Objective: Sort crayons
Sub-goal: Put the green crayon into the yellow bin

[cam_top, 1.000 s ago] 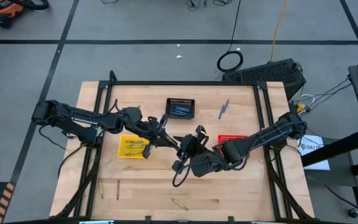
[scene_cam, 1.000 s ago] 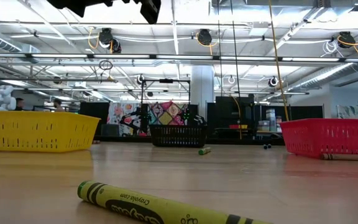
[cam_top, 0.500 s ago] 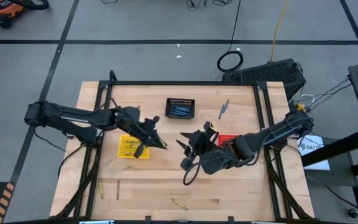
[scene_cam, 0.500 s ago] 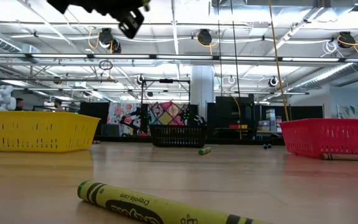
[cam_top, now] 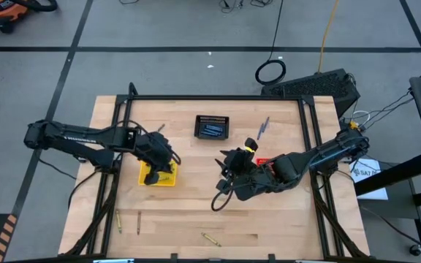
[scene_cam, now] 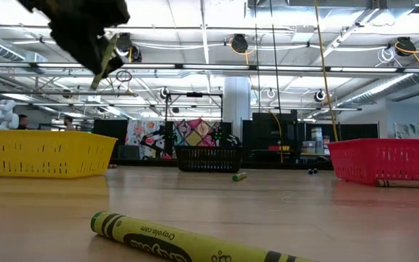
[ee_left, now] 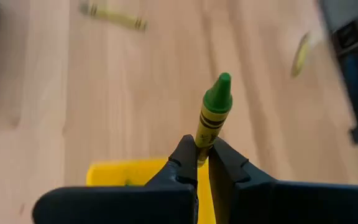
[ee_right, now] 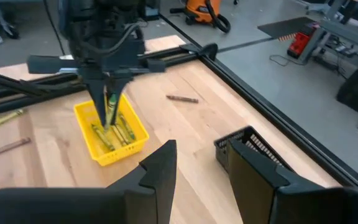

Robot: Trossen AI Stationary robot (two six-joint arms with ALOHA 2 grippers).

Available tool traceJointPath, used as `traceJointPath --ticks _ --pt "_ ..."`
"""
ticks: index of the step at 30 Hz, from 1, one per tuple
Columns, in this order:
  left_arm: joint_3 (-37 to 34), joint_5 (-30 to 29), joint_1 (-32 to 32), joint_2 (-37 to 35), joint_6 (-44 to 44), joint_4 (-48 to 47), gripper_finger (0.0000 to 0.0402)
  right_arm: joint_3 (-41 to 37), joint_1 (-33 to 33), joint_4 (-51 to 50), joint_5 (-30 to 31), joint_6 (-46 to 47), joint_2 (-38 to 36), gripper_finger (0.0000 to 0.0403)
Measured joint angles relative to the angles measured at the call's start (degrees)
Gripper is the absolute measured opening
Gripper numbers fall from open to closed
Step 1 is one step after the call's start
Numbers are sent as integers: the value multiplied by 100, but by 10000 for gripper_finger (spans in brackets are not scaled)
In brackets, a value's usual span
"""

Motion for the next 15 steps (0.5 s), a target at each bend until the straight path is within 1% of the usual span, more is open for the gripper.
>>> traceJointPath --ticks 7,10,13,15 --pt "-2 -470 0 2 -5 -1317 9 0 -129 -263 1 57 0 128" --pt "-4 -566 0 2 -6 -1855 9 0 -172 -305 -25 59 0 128" --pt "-9 -570 0 5 -16 -2157 9 0 -231 -314 -226 59 0 128" --pt "-60 -573 0 38 -20 -2167 9 0 -278 -316 -297 59 0 128"
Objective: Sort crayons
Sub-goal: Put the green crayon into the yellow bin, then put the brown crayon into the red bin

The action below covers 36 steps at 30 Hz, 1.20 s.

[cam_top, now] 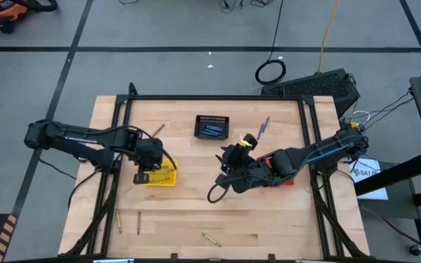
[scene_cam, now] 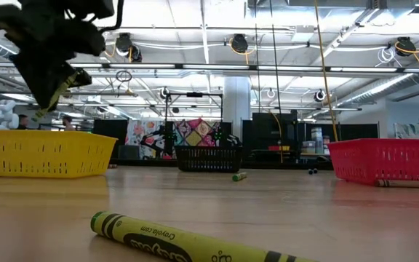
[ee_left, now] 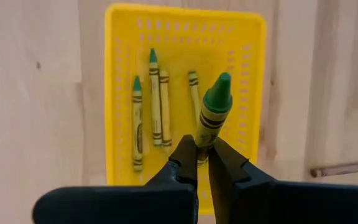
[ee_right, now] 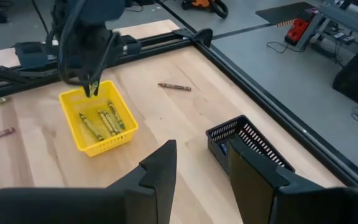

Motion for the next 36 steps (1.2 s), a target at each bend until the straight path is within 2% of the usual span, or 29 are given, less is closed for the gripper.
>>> traceJointPath --ticks 8,14,24,30,33,36 --pt "-457 -308 -7 430 -9 65 16 0 -51 -54 1 -7 0 128" --pt "-458 -304 -9 733 4 196 39 0 -50 -141 -1 -2 1 128" --pt "-458 -301 -9 766 1 235 81 0 -51 -274 10 -12 2 128" --pt "-409 -276 -18 766 -781 234 85 0 -231 -340 188 -507 3 128" --pt "-318 -258 -17 766 -1237 215 85 2 -444 -387 475 -697 4 128" --pt "-266 -176 -26 766 -1853 119 85 2 -697 -442 478 -807 4 128"
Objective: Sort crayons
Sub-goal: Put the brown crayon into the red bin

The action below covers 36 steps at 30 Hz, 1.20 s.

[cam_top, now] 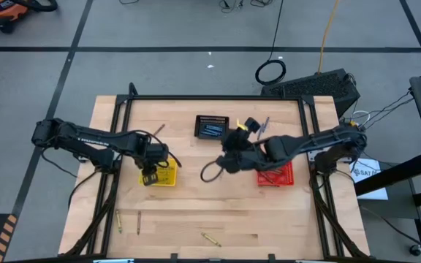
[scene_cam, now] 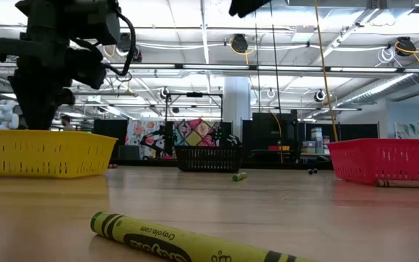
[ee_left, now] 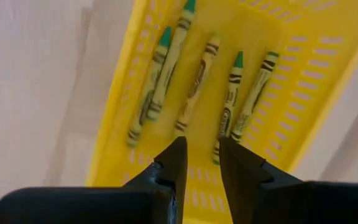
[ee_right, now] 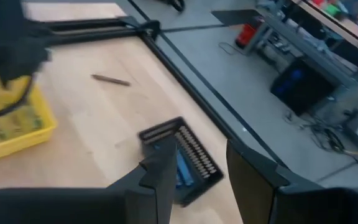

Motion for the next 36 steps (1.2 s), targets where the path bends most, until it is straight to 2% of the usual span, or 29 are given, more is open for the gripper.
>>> traceJointPath --ticks 6,16,24,28,36 --pt "5 388 -269 0 -917 -65 86 4 -402 -551 -3 129 0 128" --pt "193 410 -1060 -24 -2484 -62 86 4 -779 -1230 -261 39 0 128" --pt "696 -6 -1685 -28 -3697 -31 86 4 -951 -1576 -468 -431 0 128" --pt "698 -151 -2223 -28 -4738 -32 86 4 -1066 -1789 -778 -643 0 128" --pt "698 -668 -3232 7 -6759 20 86 4 -1246 -1830 -777 -746 0 128"
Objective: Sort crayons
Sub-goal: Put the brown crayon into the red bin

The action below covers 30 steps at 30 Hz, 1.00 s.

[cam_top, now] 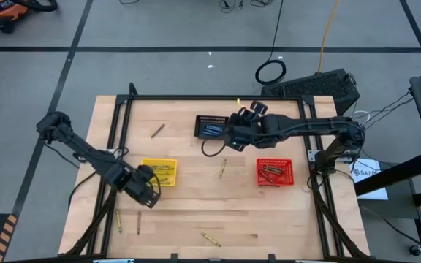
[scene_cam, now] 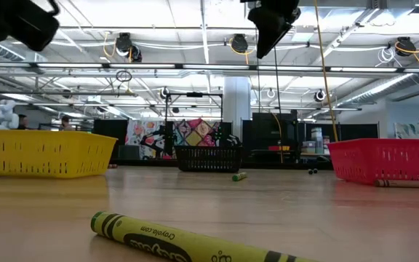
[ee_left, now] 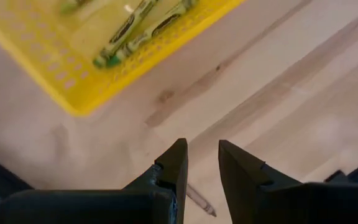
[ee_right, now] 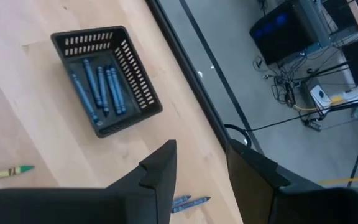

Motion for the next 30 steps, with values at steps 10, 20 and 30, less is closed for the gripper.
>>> traceJointPath --ticks 10,20,30 --pt "0 -86 -1071 539 -1942 185 86 0 -52 -269 -2 28 0 128" --pt "0 -253 -1683 1227 -3271 519 86 0 -52 -275 -267 47 0 128" --pt "0 -67 -1963 1744 -3849 978 86 0 -52 -273 -455 49 0 128"
